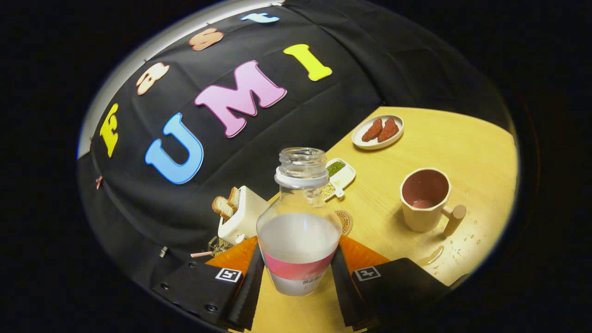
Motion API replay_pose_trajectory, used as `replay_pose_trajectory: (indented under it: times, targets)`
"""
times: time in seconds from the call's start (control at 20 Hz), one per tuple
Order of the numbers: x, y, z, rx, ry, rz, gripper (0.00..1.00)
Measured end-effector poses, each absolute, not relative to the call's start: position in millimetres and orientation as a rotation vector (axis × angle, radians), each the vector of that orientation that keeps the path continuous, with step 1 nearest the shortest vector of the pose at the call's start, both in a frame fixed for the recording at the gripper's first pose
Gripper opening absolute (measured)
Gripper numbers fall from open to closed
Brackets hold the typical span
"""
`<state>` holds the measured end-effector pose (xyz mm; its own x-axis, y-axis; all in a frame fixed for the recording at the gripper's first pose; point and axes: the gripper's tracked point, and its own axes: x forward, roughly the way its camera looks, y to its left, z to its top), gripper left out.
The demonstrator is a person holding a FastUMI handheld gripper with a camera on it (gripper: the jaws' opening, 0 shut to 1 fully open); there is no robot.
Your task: Take the bottle from table, then pour the juice into the cup, finally place the bottle on the coaster
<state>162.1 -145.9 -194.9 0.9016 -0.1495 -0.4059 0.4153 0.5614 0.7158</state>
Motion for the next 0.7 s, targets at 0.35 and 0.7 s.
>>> replay_pose_trajectory:
  times: [0.35, 0.7]
  targets:
    - [151, -185, -225, 1.182, 0.343, -0.411, 0.73]
    - [158, -195, -233, 1.476, 0.331, -0.466, 0.73]
